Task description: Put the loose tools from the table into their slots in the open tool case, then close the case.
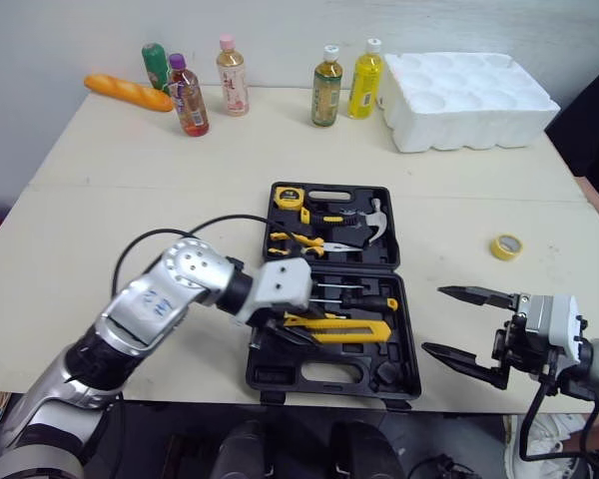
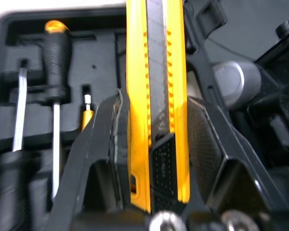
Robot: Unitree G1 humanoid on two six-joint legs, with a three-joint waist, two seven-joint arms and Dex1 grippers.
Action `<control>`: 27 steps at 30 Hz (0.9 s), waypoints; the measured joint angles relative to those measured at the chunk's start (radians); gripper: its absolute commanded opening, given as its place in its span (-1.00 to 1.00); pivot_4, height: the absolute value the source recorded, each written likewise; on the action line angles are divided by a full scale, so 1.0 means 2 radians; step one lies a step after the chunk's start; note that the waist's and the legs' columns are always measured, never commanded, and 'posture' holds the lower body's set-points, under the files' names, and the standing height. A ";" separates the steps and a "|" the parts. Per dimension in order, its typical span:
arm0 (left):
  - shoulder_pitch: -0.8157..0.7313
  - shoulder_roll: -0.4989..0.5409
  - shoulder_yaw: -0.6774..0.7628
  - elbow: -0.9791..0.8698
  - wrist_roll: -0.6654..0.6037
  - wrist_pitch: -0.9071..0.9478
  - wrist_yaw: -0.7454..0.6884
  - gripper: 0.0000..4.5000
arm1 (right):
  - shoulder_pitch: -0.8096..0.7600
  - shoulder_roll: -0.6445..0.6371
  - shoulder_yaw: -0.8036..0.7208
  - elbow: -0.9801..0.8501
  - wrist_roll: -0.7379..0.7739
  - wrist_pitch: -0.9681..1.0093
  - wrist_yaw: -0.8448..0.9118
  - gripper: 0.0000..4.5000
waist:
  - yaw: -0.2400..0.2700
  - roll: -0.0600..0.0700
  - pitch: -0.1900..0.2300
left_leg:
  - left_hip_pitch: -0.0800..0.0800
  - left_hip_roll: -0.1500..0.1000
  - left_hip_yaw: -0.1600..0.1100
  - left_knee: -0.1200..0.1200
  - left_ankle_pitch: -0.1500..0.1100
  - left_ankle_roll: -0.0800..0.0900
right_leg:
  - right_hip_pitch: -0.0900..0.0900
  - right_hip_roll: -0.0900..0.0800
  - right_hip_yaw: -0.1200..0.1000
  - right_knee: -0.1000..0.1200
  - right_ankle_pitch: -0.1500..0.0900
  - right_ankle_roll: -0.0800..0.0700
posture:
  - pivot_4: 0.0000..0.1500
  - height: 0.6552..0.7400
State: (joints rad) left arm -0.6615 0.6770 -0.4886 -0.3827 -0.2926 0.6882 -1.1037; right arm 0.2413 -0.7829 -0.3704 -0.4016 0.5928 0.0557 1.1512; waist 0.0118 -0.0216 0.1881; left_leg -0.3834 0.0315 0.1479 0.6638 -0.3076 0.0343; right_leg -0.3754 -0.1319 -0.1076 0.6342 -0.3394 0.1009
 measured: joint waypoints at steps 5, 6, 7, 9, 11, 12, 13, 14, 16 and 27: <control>0.000 -0.004 -0.015 -0.002 0.015 0.042 0.018 -0.45 | 0.023 -0.005 -0.021 -0.015 0.007 0.012 0.003 1.00 | 0.000 0.000 0.000 | 0.000 0.000 -0.001 0.001 0.000 0.000 | 0.000 0.000 0.000 0.000 0.000 0.000 | 1.00 1.00; 0.000 -0.004 -0.017 -0.003 0.016 0.047 0.019 -0.45 | 0.025 -0.006 -0.023 -0.015 0.008 0.014 0.004 1.00 | 0.001 0.000 0.000 | 0.000 0.000 -0.001 0.001 0.000 0.000 | 0.000 0.000 0.000 0.000 0.000 0.000 | 1.00 1.00; 0.000 -0.004 -0.021 -0.005 0.021 0.050 0.023 -0.45 | 0.026 -0.008 -0.027 -0.015 0.009 0.017 0.006 1.00 | 0.001 0.000 0.000 | 0.000 0.000 -0.001 0.001 0.000 0.000 | 0.000 0.000 0.000 0.000 0.000 0.000 | 1.00 1.00; -0.001 -0.004 -0.028 -0.006 0.032 0.054 0.029 -0.45 | 0.026 -0.014 -0.036 -0.015 0.012 0.018 0.009 1.00 | 0.002 0.000 0.000 | 0.000 0.000 -0.001 0.001 0.000 0.000 | 0.000 0.000 0.000 0.000 0.000 0.000 | 1.00 1.00; -0.001 -0.003 -0.037 -0.013 0.041 0.055 0.033 -0.45 | 0.026 -0.016 -0.038 -0.015 0.013 0.018 0.012 1.00 | 0.002 0.000 0.000 | 0.000 0.000 -0.001 0.001 0.000 0.000 | 0.000 0.000 0.000 0.000 0.000 0.000 | 1.00 1.00; -0.001 -0.003 -0.038 -0.017 0.044 0.056 0.034 -0.45 | 0.026 -0.016 -0.038 -0.015 0.013 0.018 0.013 1.00 | 0.002 0.000 0.000 | 0.000 0.000 -0.001 0.001 0.000 0.000 | 0.000 0.000 0.000 0.000 0.000 0.000 | 1.00 1.00; -0.001 -0.003 -0.038 -0.019 0.046 0.059 0.035 -0.45 | 0.025 -0.016 -0.038 -0.015 0.013 0.019 0.014 1.00 | 0.002 0.000 0.000 | 0.000 0.000 -0.001 0.001 0.000 0.000 | 0.000 0.000 0.000 0.000 0.000 0.000 | 1.00 1.00; -0.001 -0.003 -0.039 -0.019 0.047 0.061 0.037 -0.45 | 0.025 -0.016 -0.038 -0.015 0.013 0.019 0.015 1.00 | 0.002 0.000 0.000 | 0.000 0.000 -0.001 0.001 0.000 0.000 | 0.000 0.000 0.000 0.000 0.000 0.000 | 1.00 1.00; -0.003 -0.004 -0.041 -0.022 0.049 0.066 0.038 -0.45 | 0.024 -0.016 -0.037 -0.015 0.012 0.019 0.016 1.00 | 0.003 0.000 0.000 | 0.000 0.000 -0.001 0.001 0.000 0.000 | 0.000 0.000 0.000 0.000 0.000 0.000 | 1.00 1.00; -0.011 0.000 -0.040 -0.018 0.052 0.058 0.032 0.55 | 0.024 -0.014 -0.036 -0.014 0.011 0.016 0.017 1.00 | 0.004 0.000 0.000 | 0.000 0.000 -0.001 0.001 0.000 0.000 | 0.000 0.000 -0.001 0.000 0.000 0.000 | 1.00 1.00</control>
State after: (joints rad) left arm -0.6842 0.6771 -0.5690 -0.4186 -0.1884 0.8049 -1.0406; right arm 0.2888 -0.8115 -0.4420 -0.4289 0.6152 0.0873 1.1855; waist 0.0195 -0.0214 0.1880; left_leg -0.3842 0.0319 0.1464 0.6655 -0.3077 0.0348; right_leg -0.3750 -0.1324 -0.1087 0.6346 -0.3394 0.1009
